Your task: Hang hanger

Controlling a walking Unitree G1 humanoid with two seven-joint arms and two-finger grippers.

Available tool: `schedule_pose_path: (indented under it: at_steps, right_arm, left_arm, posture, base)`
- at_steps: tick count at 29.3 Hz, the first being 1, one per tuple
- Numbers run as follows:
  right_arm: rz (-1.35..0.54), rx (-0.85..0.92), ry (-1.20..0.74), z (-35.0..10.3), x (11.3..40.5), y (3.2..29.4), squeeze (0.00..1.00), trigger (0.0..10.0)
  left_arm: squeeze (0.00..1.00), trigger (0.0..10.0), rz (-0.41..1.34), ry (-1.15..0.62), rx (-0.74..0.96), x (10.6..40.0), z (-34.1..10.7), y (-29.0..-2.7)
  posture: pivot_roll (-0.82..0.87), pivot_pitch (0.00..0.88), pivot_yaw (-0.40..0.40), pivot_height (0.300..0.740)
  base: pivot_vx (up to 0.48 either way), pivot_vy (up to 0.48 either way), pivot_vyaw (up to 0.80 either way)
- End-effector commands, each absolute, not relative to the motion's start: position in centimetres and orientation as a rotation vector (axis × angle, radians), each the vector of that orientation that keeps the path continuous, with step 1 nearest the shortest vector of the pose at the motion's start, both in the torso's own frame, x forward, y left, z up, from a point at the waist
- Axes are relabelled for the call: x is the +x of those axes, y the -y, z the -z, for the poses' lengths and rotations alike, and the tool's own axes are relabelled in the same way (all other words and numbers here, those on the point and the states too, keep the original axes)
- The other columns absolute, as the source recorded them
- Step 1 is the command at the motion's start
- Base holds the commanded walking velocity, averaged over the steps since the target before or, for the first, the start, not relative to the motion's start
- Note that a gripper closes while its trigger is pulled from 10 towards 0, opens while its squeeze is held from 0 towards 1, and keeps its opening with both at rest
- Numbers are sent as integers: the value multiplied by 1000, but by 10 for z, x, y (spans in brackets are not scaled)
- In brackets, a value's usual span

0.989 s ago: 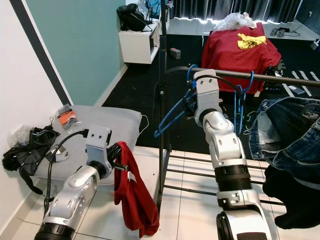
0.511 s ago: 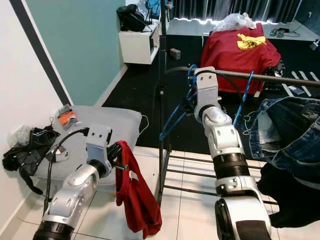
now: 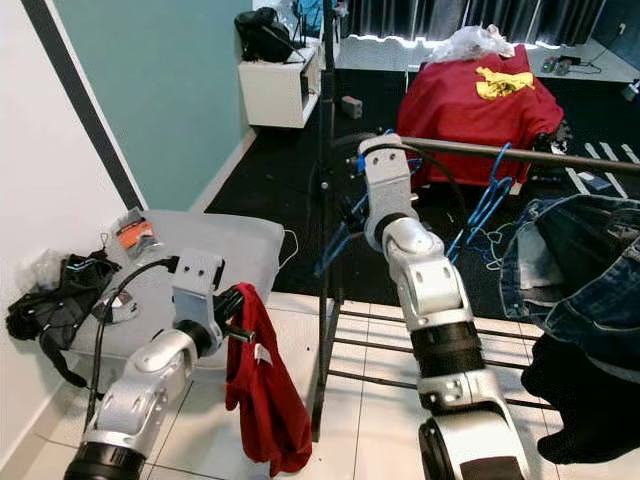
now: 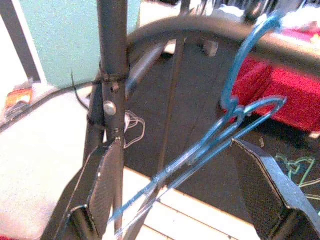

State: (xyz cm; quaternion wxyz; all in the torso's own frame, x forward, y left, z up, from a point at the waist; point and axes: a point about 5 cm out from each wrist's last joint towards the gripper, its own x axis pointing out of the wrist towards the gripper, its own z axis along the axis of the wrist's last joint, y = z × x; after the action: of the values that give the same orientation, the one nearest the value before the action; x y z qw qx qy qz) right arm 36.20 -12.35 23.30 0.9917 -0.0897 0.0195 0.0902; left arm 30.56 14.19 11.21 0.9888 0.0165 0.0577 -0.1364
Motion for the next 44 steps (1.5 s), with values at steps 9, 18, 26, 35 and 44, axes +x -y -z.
schedule_pose_path:
  at_steps: [9,18,26,35,44]
  right_arm:
    - [-95,-203,22,-245,338,134,0,10000]
    - [-27,-153,-71,-221,344,159,0,10000]
    - [-61,-163,-87,-225,345,157,0,10000]
    - [-199,-125,-29,-231,354,140,0,10000]
    - [-137,-145,-21,-232,388,167,0,10000]
  left_arm:
    - [0,10000,291,-121,42,304,-114,-146]
    - [0,10000,323,-128,42,305,-114,-141]
    - [0,10000,324,-133,48,304,-114,-146]
    - [0,10000,330,-128,53,305,-115,-145]
    - [0,10000,321,-120,62,305,-118,-148]
  posture:
    - [-10,44,25,740]
    - [-9,43,35,740]
    - [-7,45,36,740]
    - [-4,45,38,740]
    - [14,56,27,740]
  base:
    - [0,0,0]
    - [0,0,0]
    - [0,0,0]
    - [0,0,0]
    - [0,0,0]
